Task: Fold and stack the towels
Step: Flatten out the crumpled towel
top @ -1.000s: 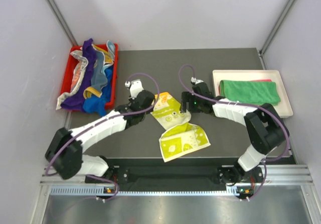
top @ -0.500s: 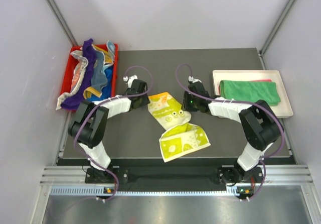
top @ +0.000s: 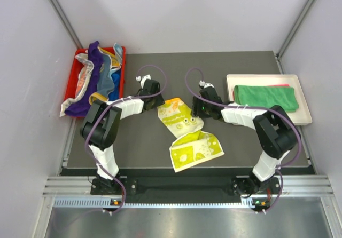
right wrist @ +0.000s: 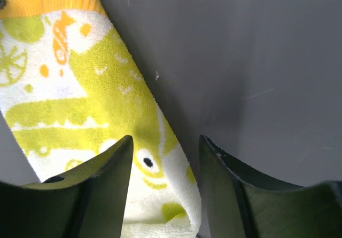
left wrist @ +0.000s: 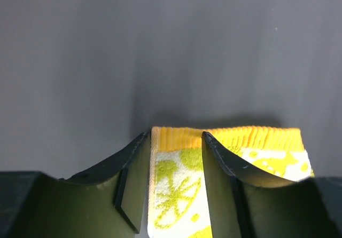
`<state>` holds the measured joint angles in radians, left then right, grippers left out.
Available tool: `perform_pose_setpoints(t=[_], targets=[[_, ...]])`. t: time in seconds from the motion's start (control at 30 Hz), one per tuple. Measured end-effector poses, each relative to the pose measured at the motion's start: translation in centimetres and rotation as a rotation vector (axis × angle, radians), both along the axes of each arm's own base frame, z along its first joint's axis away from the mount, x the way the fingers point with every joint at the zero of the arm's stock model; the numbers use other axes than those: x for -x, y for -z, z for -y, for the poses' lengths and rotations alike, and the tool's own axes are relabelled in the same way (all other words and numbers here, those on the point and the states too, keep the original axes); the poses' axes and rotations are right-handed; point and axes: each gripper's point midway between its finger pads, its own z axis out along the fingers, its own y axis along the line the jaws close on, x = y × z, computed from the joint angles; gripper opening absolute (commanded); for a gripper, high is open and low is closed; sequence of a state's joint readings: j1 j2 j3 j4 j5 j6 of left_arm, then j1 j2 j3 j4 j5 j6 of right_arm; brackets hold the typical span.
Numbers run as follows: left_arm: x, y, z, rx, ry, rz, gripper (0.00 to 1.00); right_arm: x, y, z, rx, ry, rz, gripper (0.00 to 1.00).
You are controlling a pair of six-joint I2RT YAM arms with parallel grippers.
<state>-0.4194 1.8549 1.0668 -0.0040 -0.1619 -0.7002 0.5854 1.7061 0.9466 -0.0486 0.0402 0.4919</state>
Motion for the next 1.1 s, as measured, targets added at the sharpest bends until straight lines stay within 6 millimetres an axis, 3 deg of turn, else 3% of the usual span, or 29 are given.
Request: perform_pose_setpoints(t=[0.1,0.23,0.27,0.37,0.47,0.57,0.6,0.7,0.87,1.0,1.1], targets=[[-0.4,0.1,0.0,-0.007,-0.013,-0.009,0.40,-0.2,0.5,0.0,0.019,-0.013,-0.003,0.61],[-0.1,0.4,-0.3,-0.020,-0.025,-0.029,0.17,-0.9,0.9,-0.3,0.043,-0.035,0.004,0.64],[0.0,0.5,-0.4,-0.021,-0.027,-0.034,0.06,-1.2,0.9,-0.5,0.045,-0.041,0.010,0.65],[0.1,0.6,-0.4,-0.022,-0.027,-0.038,0.00,-2.4,0.7,-1.4,0.041,-0.061,0.031,0.64],[0.3,0.5,-0.5,-0.025,-0.021,-0.043,0.00,-3.4,0.5,-2.2,0.029,-0.077,0.046,0.47],[1.1,0.2,-0.7,-0.037,-0.008,-0.068,0.00,-3.7,0.4,-2.9,0.015,-0.094,0.046,0.11],[1.6,-0.2,-0.7,-0.042,0.001,-0.078,0.00,-3.8,0.2,-3.0,0.011,-0.096,0.049,0.05],[2.1,-2.4,-0.5,-0.050,0.028,-0.072,0.00,-4.4,-0.5,-3.0,0.018,-0.081,0.063,0.00],[2.7,-9.6,1.5,-0.003,0.094,0.055,0.00,-4.6,-3.0,-1.4,0.073,-0.046,0.111,0.00],[4.8,-15.3,2.2,0.058,0.125,0.167,0.00,-4.6,-9.2,-0.3,0.060,-0.013,0.242,0.01],[6.6,-16.8,1.1,0.085,0.107,0.213,0.00,-4.0,-14.1,-0.2,0.018,-0.004,0.353,0.01]])
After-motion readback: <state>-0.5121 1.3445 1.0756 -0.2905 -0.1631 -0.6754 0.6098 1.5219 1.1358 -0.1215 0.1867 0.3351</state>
